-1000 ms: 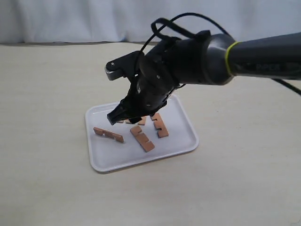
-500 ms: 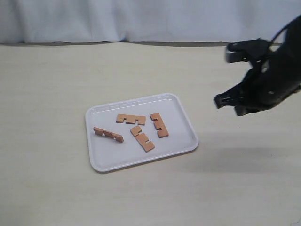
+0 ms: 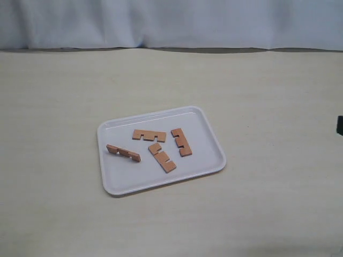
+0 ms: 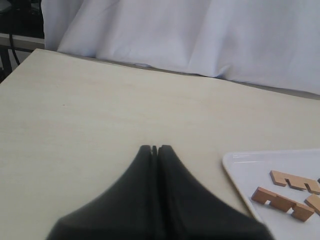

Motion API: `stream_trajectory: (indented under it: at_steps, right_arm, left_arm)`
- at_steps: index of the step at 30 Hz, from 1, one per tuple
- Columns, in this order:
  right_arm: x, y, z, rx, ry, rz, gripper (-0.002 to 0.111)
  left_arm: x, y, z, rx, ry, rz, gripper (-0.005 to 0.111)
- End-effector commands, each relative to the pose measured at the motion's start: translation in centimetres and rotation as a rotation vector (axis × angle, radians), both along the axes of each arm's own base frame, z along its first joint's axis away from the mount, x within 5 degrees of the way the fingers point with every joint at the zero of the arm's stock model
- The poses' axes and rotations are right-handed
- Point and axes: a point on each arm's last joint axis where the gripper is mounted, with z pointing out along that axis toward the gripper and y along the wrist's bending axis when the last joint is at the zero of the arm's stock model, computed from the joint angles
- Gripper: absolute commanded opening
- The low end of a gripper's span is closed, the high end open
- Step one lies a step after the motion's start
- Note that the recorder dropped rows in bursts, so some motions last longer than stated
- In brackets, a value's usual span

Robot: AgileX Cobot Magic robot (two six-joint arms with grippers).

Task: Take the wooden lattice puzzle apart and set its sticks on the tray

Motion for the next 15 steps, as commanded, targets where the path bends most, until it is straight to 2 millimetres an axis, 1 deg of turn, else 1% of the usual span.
stream_trajectory:
  at_steps: [1, 7, 13, 15]
  right_arm:
    - [-3.3, 0.7, 0.7, -0.029, -0.221, 0.001, 0.004]
    - [-7.5, 1.6, 1.0, -0.058, -0.487, 0.009, 0.004]
    - [-10.4, 2.2, 1.3, -0.053, -0.613, 0.007, 0.004]
    - [-10.9, 2.3, 1.3, -0.053, -0.642, 0.008, 0.004]
  left_arm:
    - [0.0, 0.0, 0.0, -0.004, -0.011, -0.005, 0.0]
    - [0.0, 0.0, 0.0, -0.004, -0.011, -0.005, 0.0]
    - [0.0, 0.0, 0.0, -0.004, -0.011, -0.005, 0.0]
    - [0.0, 0.0, 0.0, -0.004, -0.011, -0.005, 0.0]
